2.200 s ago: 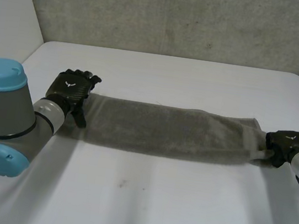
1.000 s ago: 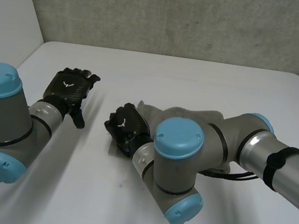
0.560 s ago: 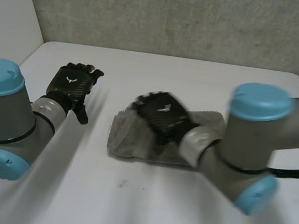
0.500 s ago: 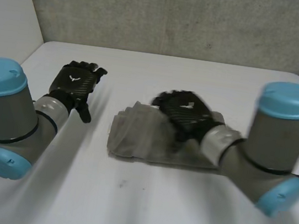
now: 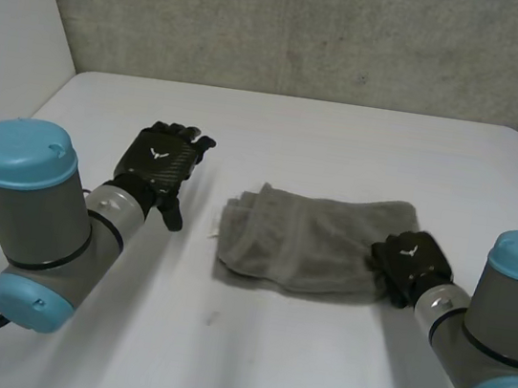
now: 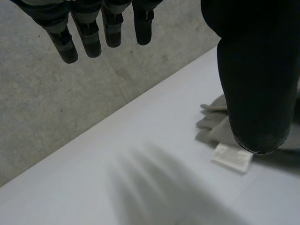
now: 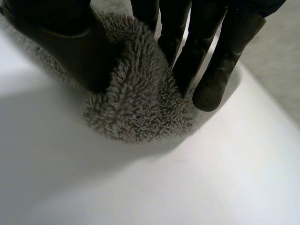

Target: Fold the towel.

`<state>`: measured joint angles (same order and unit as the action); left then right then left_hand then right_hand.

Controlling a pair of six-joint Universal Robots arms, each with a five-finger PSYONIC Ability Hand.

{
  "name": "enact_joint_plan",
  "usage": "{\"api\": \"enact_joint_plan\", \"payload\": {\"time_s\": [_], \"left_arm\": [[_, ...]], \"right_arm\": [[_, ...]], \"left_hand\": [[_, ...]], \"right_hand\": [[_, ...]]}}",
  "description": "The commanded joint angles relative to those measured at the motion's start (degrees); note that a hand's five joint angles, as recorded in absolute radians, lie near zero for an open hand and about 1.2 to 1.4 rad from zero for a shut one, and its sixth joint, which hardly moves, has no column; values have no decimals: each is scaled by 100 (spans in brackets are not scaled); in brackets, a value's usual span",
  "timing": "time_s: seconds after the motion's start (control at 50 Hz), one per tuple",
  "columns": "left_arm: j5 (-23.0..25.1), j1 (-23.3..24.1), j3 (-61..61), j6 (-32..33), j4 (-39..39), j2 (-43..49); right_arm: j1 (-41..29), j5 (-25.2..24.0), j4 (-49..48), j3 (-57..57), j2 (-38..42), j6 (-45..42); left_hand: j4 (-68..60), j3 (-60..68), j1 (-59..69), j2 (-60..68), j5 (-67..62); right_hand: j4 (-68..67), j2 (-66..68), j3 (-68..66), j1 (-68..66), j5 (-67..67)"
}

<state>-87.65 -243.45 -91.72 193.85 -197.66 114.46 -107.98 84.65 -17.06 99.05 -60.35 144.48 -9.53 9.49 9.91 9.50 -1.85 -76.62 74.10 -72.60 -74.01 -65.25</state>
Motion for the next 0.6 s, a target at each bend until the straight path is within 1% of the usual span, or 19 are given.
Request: {"api": "enact_joint_plan", "payload": {"time_s": [0.02,0.08,0.1,0.12,0.16,0.18,0.22,0.24,0.26,0.28,0.32,0.36,0.4,0.42,0.44,0.46,0.48,0.56,0.6], "left_arm": [[2,-53,-118,-14,0,-126],[2,-70,-170,-14,-9,-179],[11,-71,-188,-23,0,-196],[11,-71,-188,-23,0,-196],[11,-79,-232,-23,-9,-232],[11,-79,-232,-23,-9,-232],[2,-88,-249,-23,0,-249],[2,-88,-249,-23,0,-249],[2,-88,-258,-23,-9,-249],[2,-88,-258,-23,-9,-249],[2,-88,-293,-23,0,-249],[2,-97,-311,-23,0,-249],[2,-88,-320,-14,0,-249],[2,-88,-328,-23,0,-249],[2,-88,-328,-23,0,-249],[2,-88,-337,-23,0,-249],[2,-88,-337,-14,0,-249],[11,-88,-293,-5,0,-258],[2,-88,-241,-5,0,-258]], "right_arm": [[-83,377,-483,-333,-346,-957],[-417,386,-439,-711,-355,-1203],[-774,377,-395,-937,-276,-1281],[-777,377,-395,-940,-275,-1282],[-1495,325,-211,-1499,118,-1439],[-1498,324,-210,-1502,120,-1440],[-2040,132,43,-1905,505,-1834],[-2043,131,44,-1906,507,-1836],[-2226,-121,184,-2020,681,-2097],[-2228,-124,185,-2021,683,-2100],[-2534,-797,412,-2047,1015,-2712],[-2640,-1027,509,-2038,1147,-2950],[-2711,-1099,581,-2003,1245,-3093],[-2728,-1056,615,-1968,1262,-3093],[-2729,-1056,616,-1968,1263,-3093],[-2711,-969,624,-1924,1237,-3041],[-2685,-863,616,-1881,1167,-2953],[-2632,-678,607,-1801,902,-2539],[-2440,-686,598,-1644,518,-1726]], "left_hand": [[-52,56,14,55,181],[-47,51,9,50,185],[-47,51,9,50,185],[-47,51,9,50,185],[-47,51,9,50,185],[-47,51,9,50,185],[-47,51,9,50,185],[-47,51,9,50,185],[-47,51,9,50,185],[-47,51,9,50,185],[-47,51,9,50,185],[-47,51,9,50,185],[-47,51,9,50,185],[-47,51,9,50,185],[-47,51,9,50,185],[-47,51,9,50,185],[-47,51,9,50,185],[-47,51,9,50,185],[-47,51,9,50,185]], "right_hand": [[-338,590,-740,-599,-475],[-338,590,-740,-599,-475],[-338,590,-740,-599,-475],[-338,590,-740,-599,-475],[-338,590,-740,-599,-475],[-338,590,-740,-599,-475],[-338,590,-740,-599,-475],[-338,590,-740,-599,-475],[-338,590,-740,-599,-475],[-338,590,-740,-599,-475],[-338,590,-740,-599,-475],[-338,590,-740,-599,-475],[-338,590,-740,-599,-475],[1638,-1386,1236,1377,1501],[1658,-1406,1256,1397,1521],[5755,-5502,5353,5494,5618],[6662,-6410,6260,6401,6525],[6662,-6410,6260,6401,6525],[6662,-6410,6260,6401,6525]]}}
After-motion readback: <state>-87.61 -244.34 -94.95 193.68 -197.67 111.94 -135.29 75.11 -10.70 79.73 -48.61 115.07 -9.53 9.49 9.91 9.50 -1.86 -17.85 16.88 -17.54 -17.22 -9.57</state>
